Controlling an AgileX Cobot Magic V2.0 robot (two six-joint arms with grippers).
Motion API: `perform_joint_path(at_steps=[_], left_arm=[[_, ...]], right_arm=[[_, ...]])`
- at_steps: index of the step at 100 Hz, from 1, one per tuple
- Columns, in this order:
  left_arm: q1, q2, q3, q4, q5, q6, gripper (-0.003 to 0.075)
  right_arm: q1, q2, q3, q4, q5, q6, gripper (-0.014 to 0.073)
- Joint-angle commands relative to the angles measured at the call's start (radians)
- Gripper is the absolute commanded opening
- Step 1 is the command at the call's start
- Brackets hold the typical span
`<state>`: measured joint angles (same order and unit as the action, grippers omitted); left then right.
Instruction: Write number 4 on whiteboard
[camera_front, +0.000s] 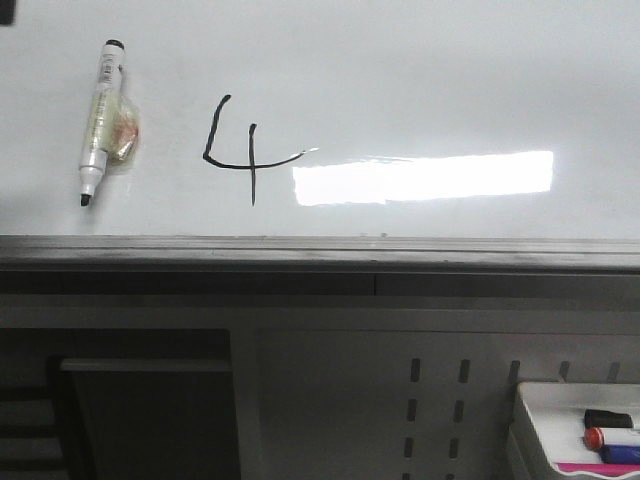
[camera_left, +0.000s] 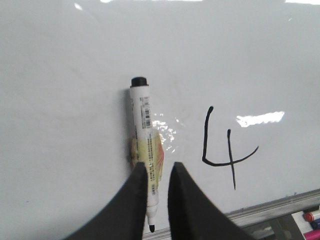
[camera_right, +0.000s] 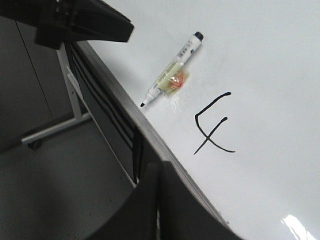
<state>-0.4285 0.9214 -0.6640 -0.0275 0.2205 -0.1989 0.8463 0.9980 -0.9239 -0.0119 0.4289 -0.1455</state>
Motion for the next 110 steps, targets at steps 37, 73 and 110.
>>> perform_joint_path(at_steps=[37, 73, 110], left_arm=[[0.004, -0.578, 0.300, 0.164, -0.094, 0.002, -0.0020], [0.004, -0.721, 0.366, 0.162, -0.100, 0.002, -0.0020], [0.004, -0.721, 0.366, 0.162, -0.100, 0.002, -0.0020]], right_arm=[[-0.009, -0.478, 0.599, -0.012, -0.704, 0.005, -0.0064], [-0.009, -0.538, 0.745, -0.012, -0.679, 0.005, -0.0064], [-0.009, -0.538, 0.773, -0.012, -0.679, 0.005, -0.0064]])
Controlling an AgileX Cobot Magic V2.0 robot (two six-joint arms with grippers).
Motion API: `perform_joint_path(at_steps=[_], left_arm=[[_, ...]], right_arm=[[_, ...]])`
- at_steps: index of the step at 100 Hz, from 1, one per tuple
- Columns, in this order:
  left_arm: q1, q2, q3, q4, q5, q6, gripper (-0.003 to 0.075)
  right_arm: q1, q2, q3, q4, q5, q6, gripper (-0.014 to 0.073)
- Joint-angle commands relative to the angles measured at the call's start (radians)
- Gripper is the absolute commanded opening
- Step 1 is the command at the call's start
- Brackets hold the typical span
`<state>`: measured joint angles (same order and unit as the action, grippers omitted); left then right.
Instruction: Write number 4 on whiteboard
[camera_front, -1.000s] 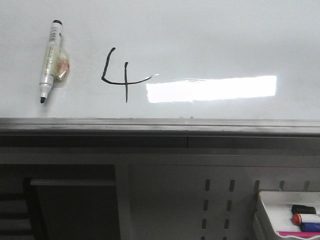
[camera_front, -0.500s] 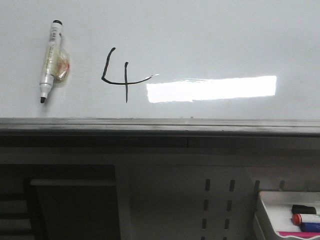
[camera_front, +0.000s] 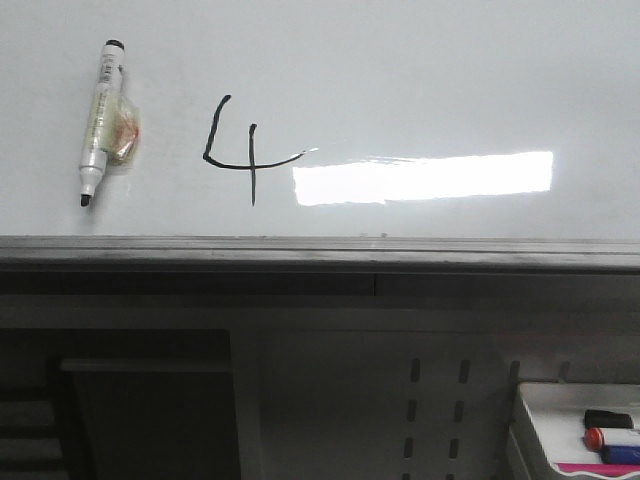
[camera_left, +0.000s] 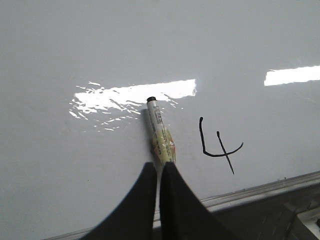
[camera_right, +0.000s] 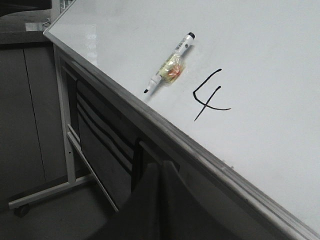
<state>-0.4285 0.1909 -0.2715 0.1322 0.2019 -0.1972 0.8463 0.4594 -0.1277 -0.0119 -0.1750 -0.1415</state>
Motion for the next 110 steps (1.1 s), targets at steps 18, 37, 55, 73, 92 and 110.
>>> perform_joint_path(at_steps=[18, 37, 55, 73, 92, 110], left_arm=[[0.014, 0.010, 0.014, -0.015, -0.081, 0.000, -0.0020], [0.185, 0.008, 0.051, -0.065, -0.060, 0.002, -0.0020], [0.358, -0.025, 0.116, -0.064, -0.060, 0.111, -0.0020], [0.463, -0.154, 0.231, -0.070, -0.056, 0.132, -0.0020], [0.500, -0.222, 0.309, -0.067, 0.022, 0.130, -0.0020], [0.500, -0.222, 0.311, -0.065, 0.085, 0.130, -0.0020]], right_arm=[[-0.009, 0.001, -0.023, -0.012, -0.075, 0.001, -0.0064], [-0.009, 0.001, -0.023, -0.012, -0.075, 0.001, -0.0064], [-0.009, 0.001, -0.023, -0.012, -0.075, 0.001, -0.0064], [-0.009, 0.001, -0.023, -0.012, -0.075, 0.001, -0.0064], [-0.009, 0.001, -0.023, -0.012, -0.075, 0.001, -0.0064], [-0.009, 0.001, -0.023, -0.012, -0.075, 0.001, -0.0064]])
